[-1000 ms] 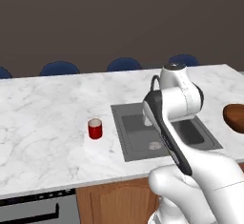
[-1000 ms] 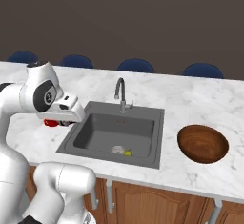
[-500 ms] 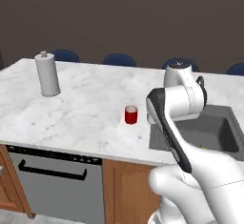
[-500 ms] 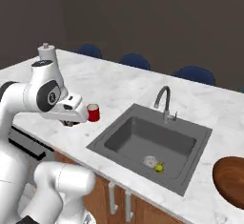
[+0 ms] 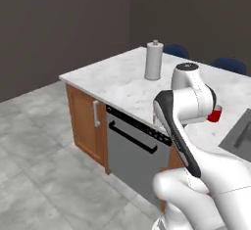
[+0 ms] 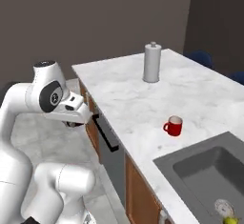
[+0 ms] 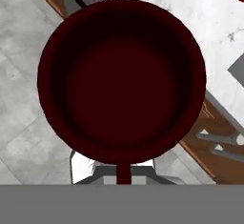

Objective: Clear the mugs and bowl far away from the sink.

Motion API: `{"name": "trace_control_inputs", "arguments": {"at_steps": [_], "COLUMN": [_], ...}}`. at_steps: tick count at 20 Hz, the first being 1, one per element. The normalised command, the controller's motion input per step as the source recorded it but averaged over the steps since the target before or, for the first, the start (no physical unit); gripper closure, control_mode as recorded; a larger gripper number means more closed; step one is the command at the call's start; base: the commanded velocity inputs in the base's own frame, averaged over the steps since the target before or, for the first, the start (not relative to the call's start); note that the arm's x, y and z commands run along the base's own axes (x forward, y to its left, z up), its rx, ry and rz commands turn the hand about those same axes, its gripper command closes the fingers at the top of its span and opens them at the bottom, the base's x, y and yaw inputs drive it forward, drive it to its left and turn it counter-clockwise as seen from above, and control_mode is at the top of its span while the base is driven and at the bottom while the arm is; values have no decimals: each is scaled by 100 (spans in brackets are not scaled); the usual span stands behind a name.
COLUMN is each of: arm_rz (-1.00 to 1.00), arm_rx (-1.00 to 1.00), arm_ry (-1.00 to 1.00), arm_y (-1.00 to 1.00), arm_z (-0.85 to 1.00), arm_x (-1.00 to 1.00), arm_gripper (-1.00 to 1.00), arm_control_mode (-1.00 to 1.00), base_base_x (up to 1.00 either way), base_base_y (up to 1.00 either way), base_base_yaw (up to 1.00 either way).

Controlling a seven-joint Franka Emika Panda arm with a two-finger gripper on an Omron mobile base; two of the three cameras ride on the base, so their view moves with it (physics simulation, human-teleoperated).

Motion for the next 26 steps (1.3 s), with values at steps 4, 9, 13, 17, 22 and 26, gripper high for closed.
{"name": "trace_control_inputs", "arguments": {"at_steps": [4,9,13,17,22,26], "arm_rz": [0,0,0,0,0,0], "arm_rx": [0,0,0,0,0,0], "arm_ry": [0,0,0,0,0,0], "arm_y": [0,0,0,0,0,0], "arm_z": [0,0,0,0,0,0], "arm_x": [0,0,0,0,0,0], "arm_gripper": [100,100,100,100,100,100], "arm_control_mode": [100,100,100,100,100,100], "base_base_x": [-81,-96,-12,-1,0,0], "base_base_y": [100,100,85,60,31,10], "base_base_yaw": [53,46,82,89,97,100]}}
